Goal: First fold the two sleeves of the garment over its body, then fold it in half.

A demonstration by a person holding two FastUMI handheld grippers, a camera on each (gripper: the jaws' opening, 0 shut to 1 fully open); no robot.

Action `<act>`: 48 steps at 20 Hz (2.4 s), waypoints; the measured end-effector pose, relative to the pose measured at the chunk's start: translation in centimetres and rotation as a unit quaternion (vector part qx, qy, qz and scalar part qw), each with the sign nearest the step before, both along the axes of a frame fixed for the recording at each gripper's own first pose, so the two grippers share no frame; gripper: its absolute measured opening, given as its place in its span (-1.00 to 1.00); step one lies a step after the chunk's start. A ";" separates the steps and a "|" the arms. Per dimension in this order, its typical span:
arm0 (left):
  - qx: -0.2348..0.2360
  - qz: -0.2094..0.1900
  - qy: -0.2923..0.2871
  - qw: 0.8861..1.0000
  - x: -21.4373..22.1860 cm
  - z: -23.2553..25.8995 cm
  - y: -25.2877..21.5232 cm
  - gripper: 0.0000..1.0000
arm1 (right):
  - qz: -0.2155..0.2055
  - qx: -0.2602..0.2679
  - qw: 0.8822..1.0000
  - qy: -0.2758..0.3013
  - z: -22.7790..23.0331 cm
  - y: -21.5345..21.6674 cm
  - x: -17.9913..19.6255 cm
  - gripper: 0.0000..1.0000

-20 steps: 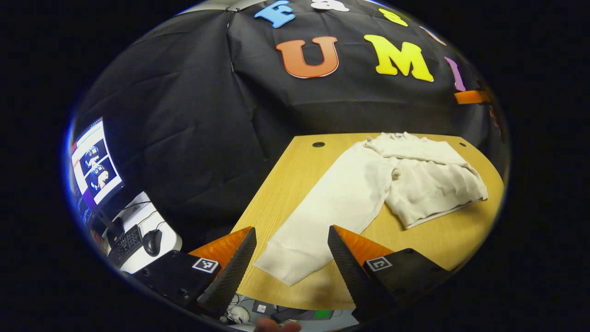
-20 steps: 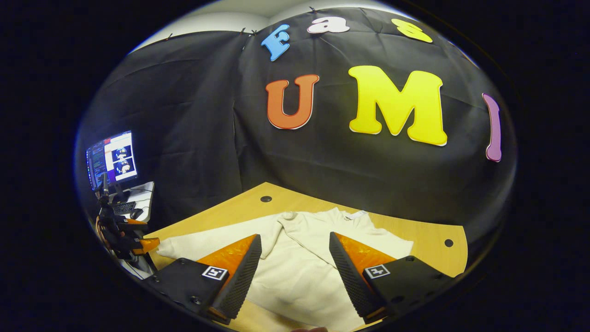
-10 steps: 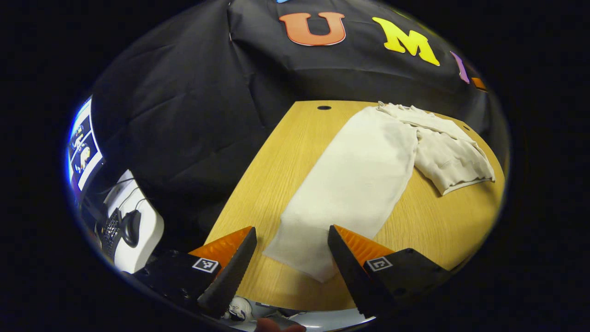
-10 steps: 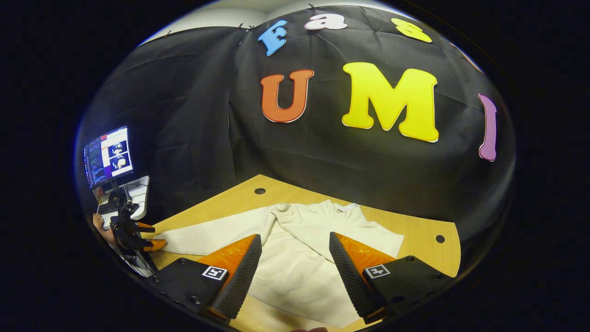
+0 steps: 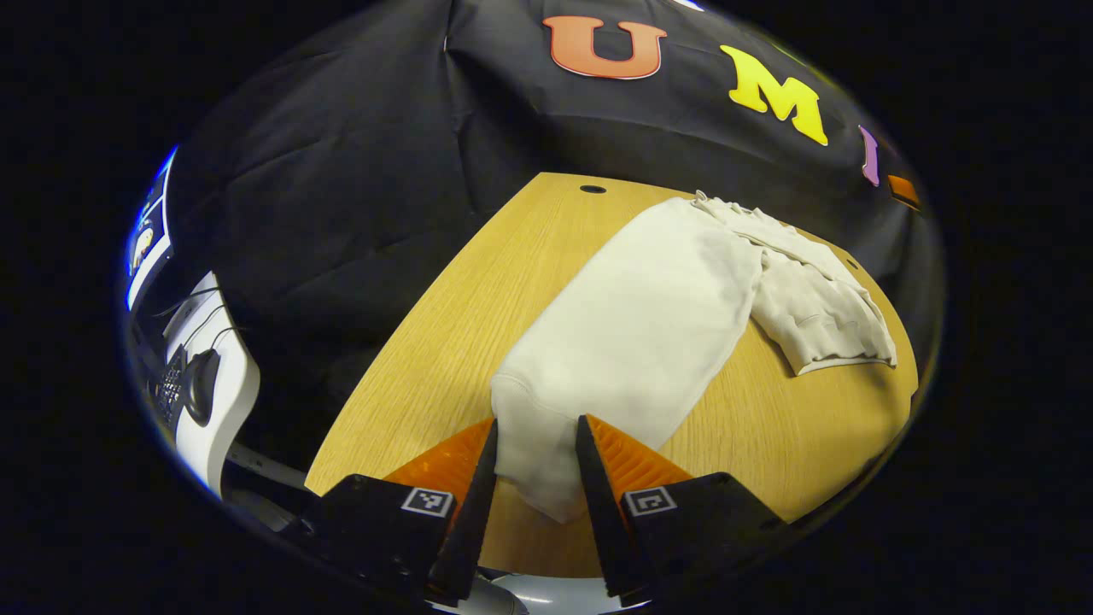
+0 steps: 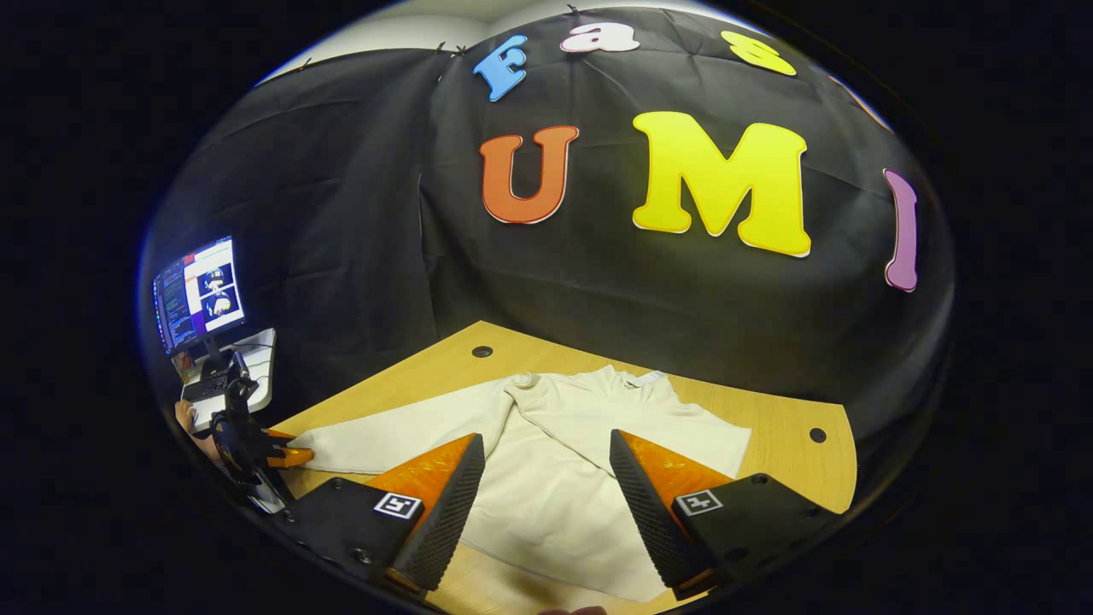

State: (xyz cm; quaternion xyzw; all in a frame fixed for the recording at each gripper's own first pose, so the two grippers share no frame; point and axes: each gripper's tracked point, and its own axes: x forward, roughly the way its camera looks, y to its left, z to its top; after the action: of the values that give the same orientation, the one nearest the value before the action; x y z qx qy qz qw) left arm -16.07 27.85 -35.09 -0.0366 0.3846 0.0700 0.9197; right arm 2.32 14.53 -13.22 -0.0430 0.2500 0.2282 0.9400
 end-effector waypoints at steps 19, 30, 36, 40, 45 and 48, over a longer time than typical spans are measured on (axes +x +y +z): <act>-0.086 0.005 -0.099 0.991 11.0 13.6 -5.1 -0.94 | -0.079 0.042 0.996 -0.003 1.4 -9.6 -2.6 0.83; -0.019 -0.109 -0.226 0.968 28.8 30.1 -10.7 -0.94 | -0.164 0.075 0.983 -0.010 2.1 -19.1 -5.0 0.83; 0.006 -0.228 -0.261 0.938 35.5 34.9 -20.3 -0.94 | -0.233 0.081 0.969 -0.020 2.8 -24.8 -6.3 0.83; -0.022 -0.292 -0.263 0.919 37.9 35.0 -30.0 -0.95 | -0.261 0.076 0.962 -0.032 3.6 -27.4 -7.1 0.83; -0.063 -0.353 -0.233 0.904 37.7 31.5 -40.6 -0.94 | -0.280 0.053 0.958 -0.041 3.9 -29.9 -8.5 0.83; -0.073 -0.379 -0.200 0.901 37.4 27.5 -45.2 -0.94 | -0.294 0.046 0.954 -0.038 3.8 -31.2 -9.7 0.83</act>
State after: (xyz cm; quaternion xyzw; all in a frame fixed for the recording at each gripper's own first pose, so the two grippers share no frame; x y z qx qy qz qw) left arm 21.31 -17.34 -7.59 0.0318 0.1815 -0.3209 0.9290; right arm -7.38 -16.65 -9.38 0.0673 0.2049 -0.0487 0.9753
